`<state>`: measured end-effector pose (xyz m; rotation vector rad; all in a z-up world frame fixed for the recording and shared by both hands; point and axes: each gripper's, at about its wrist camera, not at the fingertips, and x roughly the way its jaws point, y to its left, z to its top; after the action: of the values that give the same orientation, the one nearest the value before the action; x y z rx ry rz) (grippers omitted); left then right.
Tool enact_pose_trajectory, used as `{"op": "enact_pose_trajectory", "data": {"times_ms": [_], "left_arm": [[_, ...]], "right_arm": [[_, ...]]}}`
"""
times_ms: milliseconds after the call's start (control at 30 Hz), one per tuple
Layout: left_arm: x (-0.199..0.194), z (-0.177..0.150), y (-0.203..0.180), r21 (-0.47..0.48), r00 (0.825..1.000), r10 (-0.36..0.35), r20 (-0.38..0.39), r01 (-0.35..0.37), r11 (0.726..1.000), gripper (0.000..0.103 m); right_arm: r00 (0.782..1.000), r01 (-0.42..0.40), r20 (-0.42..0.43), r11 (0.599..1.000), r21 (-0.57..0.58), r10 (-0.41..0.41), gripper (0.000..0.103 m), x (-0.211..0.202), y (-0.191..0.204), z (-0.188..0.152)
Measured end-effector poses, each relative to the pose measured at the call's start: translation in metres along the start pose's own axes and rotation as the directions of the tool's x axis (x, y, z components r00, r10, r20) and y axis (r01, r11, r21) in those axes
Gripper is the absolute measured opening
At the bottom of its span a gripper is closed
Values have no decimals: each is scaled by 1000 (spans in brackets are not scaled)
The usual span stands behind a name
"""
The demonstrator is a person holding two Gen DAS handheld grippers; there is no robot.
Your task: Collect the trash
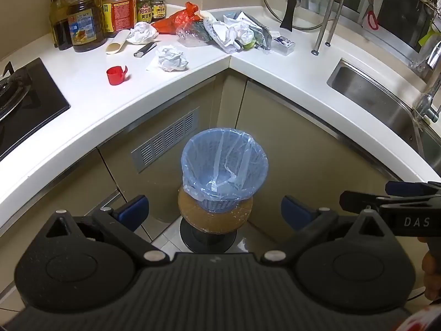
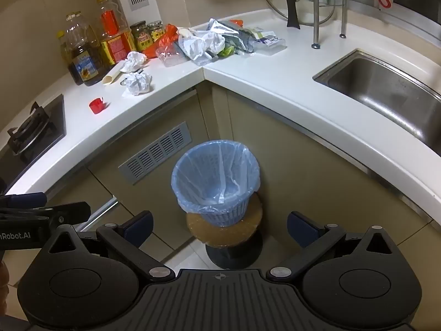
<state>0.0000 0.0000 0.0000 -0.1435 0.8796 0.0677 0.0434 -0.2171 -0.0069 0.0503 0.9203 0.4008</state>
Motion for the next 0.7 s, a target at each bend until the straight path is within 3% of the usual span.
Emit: {"op": "enact_pose_trajectory", "data": {"times_ms": [700], "left_arm": [[0,0,0,2,1000,2,1,-2,1000,102]], "right_arm": [[1000,-2,6,1000,-4,2,103,3,1,1]]}}
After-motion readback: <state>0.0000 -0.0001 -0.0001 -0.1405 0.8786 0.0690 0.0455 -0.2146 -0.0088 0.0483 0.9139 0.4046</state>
